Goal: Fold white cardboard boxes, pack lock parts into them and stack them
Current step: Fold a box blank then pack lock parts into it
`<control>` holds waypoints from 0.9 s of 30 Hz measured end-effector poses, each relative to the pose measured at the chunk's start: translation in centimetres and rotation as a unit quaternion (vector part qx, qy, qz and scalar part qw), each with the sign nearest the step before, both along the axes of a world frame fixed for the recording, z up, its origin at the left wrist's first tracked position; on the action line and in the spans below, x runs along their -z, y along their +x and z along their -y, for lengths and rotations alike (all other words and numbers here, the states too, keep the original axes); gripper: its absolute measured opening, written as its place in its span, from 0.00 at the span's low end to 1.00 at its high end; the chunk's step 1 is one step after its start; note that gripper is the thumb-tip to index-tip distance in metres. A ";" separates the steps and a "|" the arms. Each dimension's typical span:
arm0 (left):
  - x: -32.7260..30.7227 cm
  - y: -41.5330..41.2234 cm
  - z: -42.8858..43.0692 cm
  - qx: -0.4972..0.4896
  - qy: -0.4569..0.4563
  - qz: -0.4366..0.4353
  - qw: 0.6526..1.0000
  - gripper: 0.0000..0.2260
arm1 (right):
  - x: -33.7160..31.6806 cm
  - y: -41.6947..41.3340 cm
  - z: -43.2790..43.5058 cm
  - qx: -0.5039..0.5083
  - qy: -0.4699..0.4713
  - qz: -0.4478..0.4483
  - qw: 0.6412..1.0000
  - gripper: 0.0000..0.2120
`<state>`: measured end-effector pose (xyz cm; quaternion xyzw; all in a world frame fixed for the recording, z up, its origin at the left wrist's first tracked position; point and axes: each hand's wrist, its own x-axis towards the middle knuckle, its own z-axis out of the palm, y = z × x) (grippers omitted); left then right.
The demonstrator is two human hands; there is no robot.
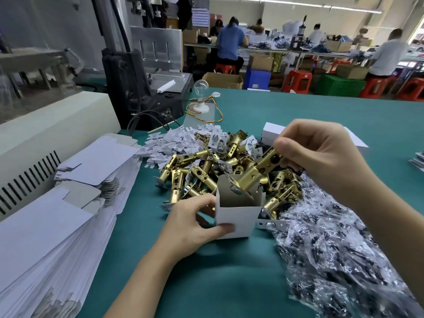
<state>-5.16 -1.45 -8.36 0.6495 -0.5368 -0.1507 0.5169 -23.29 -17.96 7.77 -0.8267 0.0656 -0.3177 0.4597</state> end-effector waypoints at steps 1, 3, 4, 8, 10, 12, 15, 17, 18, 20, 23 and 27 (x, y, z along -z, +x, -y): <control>0.0 0.0 0.0 0.002 0.002 0.000 1.000 0.14 | 0.1 0.0 -0.1 0.008 -0.011 -0.005 1.000 0.09; 0.0 0.0 -0.1 0.002 0.007 -0.004 1.000 0.13 | 0.5 0.1 -0.3 0.041 -0.062 -0.023 0.997 0.13; -0.1 0.0 -0.1 0.001 0.008 -0.006 1.000 0.14 | 0.6 0.2 -0.3 0.057 -0.096 -0.033 0.993 0.15; -0.1 0.1 -0.1 -0.006 0.010 -0.009 1.000 0.13 | 1.2 0.6 -0.4 0.081 -0.258 -0.074 0.960 0.19; -0.1 0.1 -0.1 -0.003 0.011 -0.009 1.000 0.12 | 1.5 1.0 -0.9 0.084 -0.353 -0.105 0.926 0.20; -0.1 0.0 -0.1 0.000 0.012 -0.010 1.000 0.12 | 1.7 1.5 -1.4 0.083 -0.439 -0.133 0.885 0.19; -0.2 0.0 -0.1 0.006 0.012 -0.008 1.000 0.12 | 2.2 2.3 -1.9 0.071 -0.550 -0.145 0.819 0.18; -0.3 0.1 -0.1 0.010 0.014 -0.009 1.000 0.12 | 2.5 2.8 -2.2 0.083 -0.607 -0.145 0.777 0.19; -0.3 0.1 -0.1 0.009 0.016 -0.009 1.000 0.12 | 2.5 3.0 -2.4 0.096 -0.621 -0.151 0.763 0.20; -0.2 0.2 0.0 0.010 0.019 -0.013 1.000 0.12 | 2.5 3.1 -2.7 0.117 -0.630 -0.165 0.749 0.20; -0.1 0.2 0.0 0.013 0.025 -0.020 0.999 0.13 | 2.6 3.2 -3.0 0.122 -0.638 -0.192 0.736 0.20; -0.1 0.3 0.0 0.012 0.035 -0.017 0.999 0.13 | 2.8 3.1 -3.3 0.137 -0.643 -0.214 0.722 0.18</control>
